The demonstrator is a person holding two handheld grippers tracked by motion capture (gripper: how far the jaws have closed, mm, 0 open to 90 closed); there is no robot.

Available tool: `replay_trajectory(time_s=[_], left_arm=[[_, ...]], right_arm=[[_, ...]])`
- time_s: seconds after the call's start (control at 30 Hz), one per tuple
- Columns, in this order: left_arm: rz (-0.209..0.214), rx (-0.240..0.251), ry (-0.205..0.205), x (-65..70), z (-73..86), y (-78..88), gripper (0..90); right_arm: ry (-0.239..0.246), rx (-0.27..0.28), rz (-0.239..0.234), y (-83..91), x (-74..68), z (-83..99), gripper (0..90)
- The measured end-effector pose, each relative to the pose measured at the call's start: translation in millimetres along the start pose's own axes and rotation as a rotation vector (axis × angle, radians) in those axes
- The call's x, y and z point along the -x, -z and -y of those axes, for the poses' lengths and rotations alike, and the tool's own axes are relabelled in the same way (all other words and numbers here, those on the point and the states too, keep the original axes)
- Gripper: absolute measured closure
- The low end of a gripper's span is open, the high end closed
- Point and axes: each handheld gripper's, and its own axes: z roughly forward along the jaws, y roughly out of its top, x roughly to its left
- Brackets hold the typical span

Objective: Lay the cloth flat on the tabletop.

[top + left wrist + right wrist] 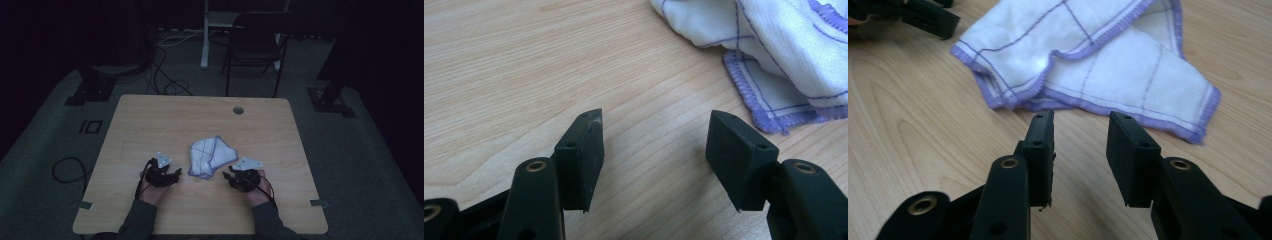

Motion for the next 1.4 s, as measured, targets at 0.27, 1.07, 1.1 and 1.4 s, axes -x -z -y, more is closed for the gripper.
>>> replay_trajectory(time_s=[0.27,1.07,1.1,1.4], left_arm=[[0.003,0.003,0.001,1.0,0.1,-0.3,41.1],[0.005,0.007,0.0,2.0,-0.3,-1.1,41.3],[0.006,0.005,-0.004,2.4,-0.5,-1.1,41.4],[0.028,0.006,-0.019,8.4,-1.6,-2.0,42.3]], right_arm=[[0.028,-0.007,-0.026,-8.5,-10.3,-3.9,65.0],[0.07,-0.06,-0.078,-39.5,-29.4,-9.4,71.5],[0.073,-0.061,-0.076,-39.9,-29.9,-9.6,74.8],[0.061,-0.028,-0.053,-33.0,-27.8,-13.0,86.8]])
